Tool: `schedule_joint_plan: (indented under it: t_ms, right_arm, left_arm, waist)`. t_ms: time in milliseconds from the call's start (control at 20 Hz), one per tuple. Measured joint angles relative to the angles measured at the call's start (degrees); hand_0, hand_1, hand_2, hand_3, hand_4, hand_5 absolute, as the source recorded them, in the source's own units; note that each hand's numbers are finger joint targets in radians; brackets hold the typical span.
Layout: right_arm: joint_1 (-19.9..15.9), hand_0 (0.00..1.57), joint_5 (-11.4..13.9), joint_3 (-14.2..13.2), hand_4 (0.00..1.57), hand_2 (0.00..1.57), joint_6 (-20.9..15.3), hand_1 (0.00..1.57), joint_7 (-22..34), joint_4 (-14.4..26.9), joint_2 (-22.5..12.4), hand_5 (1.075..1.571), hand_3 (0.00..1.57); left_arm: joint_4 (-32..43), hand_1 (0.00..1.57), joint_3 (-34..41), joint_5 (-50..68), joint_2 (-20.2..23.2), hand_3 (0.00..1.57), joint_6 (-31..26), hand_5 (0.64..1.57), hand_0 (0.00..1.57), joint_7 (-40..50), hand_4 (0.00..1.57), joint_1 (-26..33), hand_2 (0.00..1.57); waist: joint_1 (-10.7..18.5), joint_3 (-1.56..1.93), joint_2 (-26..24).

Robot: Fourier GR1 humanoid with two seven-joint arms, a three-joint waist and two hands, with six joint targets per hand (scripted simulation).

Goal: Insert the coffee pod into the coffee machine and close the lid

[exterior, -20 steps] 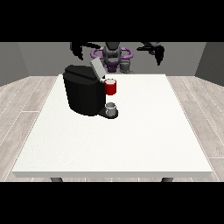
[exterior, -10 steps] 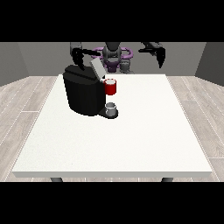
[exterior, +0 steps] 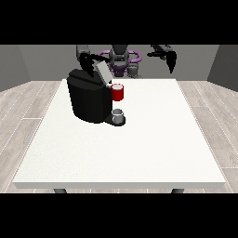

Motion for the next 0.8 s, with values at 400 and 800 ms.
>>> schedule_joint_plan:
  t_ms: [400, 800]
  right_arm:
    - [-4.28, 0.0, 0.98, -0.4, 0.0, 0.0, -0.48, 0.0, -1.08, 2.57, 0.16, 1.571, 0.0]
    - [-6.28, 0.0, 1.69, -0.38, 0.18, 0.0, -1.03, 0.0, -2.56, 3.5, 0.75, 1.571, 0.0]
  left_arm:
    - [-1.29, 0.0, -0.43, 0.64, 1.32, 0.0, -0.15, 1.571, 0.0, -0.42, 0.0, 0.31, 0.0]
    - [-0.06, 0.0, 0.08, 0.87, 3.02, 0.0, -0.27, 1.571, 0.0, -2.32, 0.0, 0.69, 0.0]
  waist:
    - [0.59, -0.11, 1.92]
    - [0.22, -0.03, 2.78]
